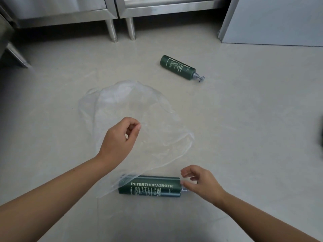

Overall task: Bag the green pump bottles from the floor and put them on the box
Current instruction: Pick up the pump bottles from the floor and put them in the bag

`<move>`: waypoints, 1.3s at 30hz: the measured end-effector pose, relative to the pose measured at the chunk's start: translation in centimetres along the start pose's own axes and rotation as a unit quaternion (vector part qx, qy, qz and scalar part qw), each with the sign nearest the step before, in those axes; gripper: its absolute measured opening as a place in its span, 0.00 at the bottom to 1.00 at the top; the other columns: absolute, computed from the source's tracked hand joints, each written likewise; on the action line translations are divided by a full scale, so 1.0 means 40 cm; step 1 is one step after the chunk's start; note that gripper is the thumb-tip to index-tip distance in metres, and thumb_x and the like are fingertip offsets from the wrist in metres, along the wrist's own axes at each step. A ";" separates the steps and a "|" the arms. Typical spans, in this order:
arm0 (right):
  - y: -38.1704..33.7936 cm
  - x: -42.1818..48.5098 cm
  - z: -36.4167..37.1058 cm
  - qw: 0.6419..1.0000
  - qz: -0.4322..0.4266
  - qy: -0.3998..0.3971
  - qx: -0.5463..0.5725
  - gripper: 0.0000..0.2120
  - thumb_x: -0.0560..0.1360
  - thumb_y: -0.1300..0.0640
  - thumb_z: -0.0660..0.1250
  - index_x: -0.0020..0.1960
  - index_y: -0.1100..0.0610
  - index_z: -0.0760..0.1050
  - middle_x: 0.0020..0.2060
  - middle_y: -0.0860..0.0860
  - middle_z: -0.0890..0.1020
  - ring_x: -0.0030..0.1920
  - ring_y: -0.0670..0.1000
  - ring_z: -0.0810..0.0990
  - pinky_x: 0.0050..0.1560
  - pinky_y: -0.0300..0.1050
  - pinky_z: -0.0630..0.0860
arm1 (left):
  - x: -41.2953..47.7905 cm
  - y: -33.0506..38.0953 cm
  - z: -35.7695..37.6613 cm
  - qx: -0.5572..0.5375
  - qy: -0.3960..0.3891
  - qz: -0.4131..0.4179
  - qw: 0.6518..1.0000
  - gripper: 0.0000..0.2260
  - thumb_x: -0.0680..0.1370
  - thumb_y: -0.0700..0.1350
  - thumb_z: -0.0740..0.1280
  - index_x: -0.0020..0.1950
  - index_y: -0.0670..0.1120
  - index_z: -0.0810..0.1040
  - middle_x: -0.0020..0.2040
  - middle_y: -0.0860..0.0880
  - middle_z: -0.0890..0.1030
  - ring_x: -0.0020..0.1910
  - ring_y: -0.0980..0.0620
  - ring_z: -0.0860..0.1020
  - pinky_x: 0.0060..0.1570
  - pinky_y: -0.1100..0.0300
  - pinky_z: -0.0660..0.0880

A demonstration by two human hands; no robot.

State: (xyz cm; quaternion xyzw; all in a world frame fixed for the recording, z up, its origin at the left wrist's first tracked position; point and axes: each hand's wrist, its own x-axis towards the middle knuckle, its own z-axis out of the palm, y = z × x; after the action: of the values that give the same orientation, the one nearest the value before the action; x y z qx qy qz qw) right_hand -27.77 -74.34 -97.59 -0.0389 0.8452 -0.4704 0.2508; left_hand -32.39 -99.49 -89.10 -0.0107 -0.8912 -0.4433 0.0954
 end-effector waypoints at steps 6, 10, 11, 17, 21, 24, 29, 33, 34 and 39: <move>0.021 0.012 0.063 0.998 -0.021 -0.055 -0.039 0.17 0.68 0.57 0.72 0.53 0.46 0.72 0.50 0.43 0.76 0.54 0.42 0.75 0.53 0.23 0.67 | -0.011 0.001 -0.021 -0.004 0.002 -0.019 1.000 0.08 0.77 0.42 0.63 0.41 0.55 0.71 0.35 0.57 0.76 0.38 0.60 0.74 0.37 0.71 0.69; 0.017 0.023 0.089 0.993 -0.032 -0.082 -0.078 0.21 0.69 0.55 0.71 0.60 0.51 0.72 0.51 0.44 0.73 0.52 0.43 0.74 0.50 0.23 0.66 | -0.018 0.000 -0.040 -0.009 0.012 -0.027 1.000 0.10 0.77 0.42 0.63 0.40 0.57 0.70 0.34 0.56 0.75 0.36 0.60 0.73 0.36 0.67 0.71; 0.018 0.027 0.095 0.992 -0.032 -0.088 -0.086 0.21 0.69 0.54 0.71 0.61 0.51 0.71 0.51 0.45 0.73 0.52 0.43 0.74 0.53 0.27 0.68 | -0.021 -0.001 -0.044 -0.009 0.014 -0.029 0.999 0.10 0.77 0.42 0.63 0.40 0.57 0.70 0.34 0.56 0.75 0.35 0.60 0.73 0.36 0.66 0.71; 0.038 0.051 0.112 0.977 -0.031 -0.122 -0.170 0.26 0.70 0.54 0.68 0.66 0.53 0.66 0.58 0.48 0.71 0.57 0.45 0.71 0.60 0.31 0.64 | -0.035 -0.007 -0.058 -0.010 0.005 -0.048 0.999 0.10 0.77 0.42 0.62 0.40 0.57 0.70 0.31 0.53 0.75 0.30 0.57 0.72 0.35 0.63 0.71; 0.050 0.050 0.120 0.972 -0.026 -0.143 -0.184 0.29 0.69 0.54 0.68 0.68 0.53 0.63 0.60 0.49 0.70 0.58 0.46 0.70 0.56 0.30 0.63 | -0.038 -0.004 -0.063 -0.007 0.002 -0.052 0.999 0.10 0.77 0.42 0.62 0.40 0.56 0.70 0.31 0.52 0.75 0.29 0.56 0.71 0.36 0.55 0.73; 0.055 0.054 0.121 0.970 -0.020 -0.152 -0.186 0.30 0.68 0.55 0.69 0.68 0.52 0.64 0.58 0.49 0.70 0.55 0.45 0.69 0.54 0.32 0.64 | -0.038 0.000 -0.063 -0.005 -0.001 -0.047 0.999 0.09 0.77 0.42 0.62 0.40 0.56 0.70 0.31 0.52 0.75 0.29 0.56 0.72 0.36 0.54 0.73; 0.050 0.056 0.108 0.971 -0.016 -0.154 -0.182 0.28 0.67 0.55 0.70 0.65 0.52 0.66 0.57 0.51 0.73 0.51 0.46 0.71 0.50 0.32 0.67 | -0.033 0.004 -0.058 -0.003 -0.010 -0.042 0.999 0.10 0.78 0.42 0.62 0.41 0.56 0.70 0.32 0.51 0.76 0.29 0.56 0.73 0.36 0.58 0.72; 0.040 0.054 0.079 0.972 -0.032 -0.146 -0.181 0.27 0.67 0.56 0.71 0.65 0.53 0.67 0.56 0.51 0.73 0.51 0.46 0.72 0.48 0.30 0.67 | -0.011 0.006 -0.046 -0.003 -0.006 -0.036 0.999 0.10 0.78 0.43 0.62 0.40 0.57 0.69 0.32 0.51 0.76 0.30 0.54 0.73 0.36 0.57 0.72; 0.038 0.053 0.067 0.972 -0.038 -0.143 -0.184 0.27 0.67 0.56 0.71 0.64 0.53 0.68 0.56 0.50 0.73 0.51 0.46 0.72 0.48 0.29 0.66 | -0.004 0.006 -0.041 -0.005 -0.005 -0.033 0.999 0.10 0.78 0.43 0.62 0.40 0.57 0.69 0.31 0.50 0.75 0.30 0.52 0.73 0.36 0.56 0.73; 0.029 0.035 -0.010 0.958 -0.077 -0.145 -0.237 0.27 0.66 0.56 0.70 0.64 0.52 0.68 0.56 0.50 0.73 0.51 0.44 0.69 0.51 0.30 0.64 | 0.035 0.016 -0.011 -0.005 0.003 -0.006 1.000 0.09 0.78 0.43 0.61 0.40 0.55 0.69 0.30 0.49 0.75 0.30 0.49 0.72 0.34 0.55 0.72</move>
State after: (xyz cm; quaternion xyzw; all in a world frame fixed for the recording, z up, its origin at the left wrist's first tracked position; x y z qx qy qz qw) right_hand -28.99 -73.83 -98.90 -0.2300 0.8814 -0.2641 0.3171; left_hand -33.63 -99.54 -88.09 -0.0044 -0.8889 -0.4482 0.0951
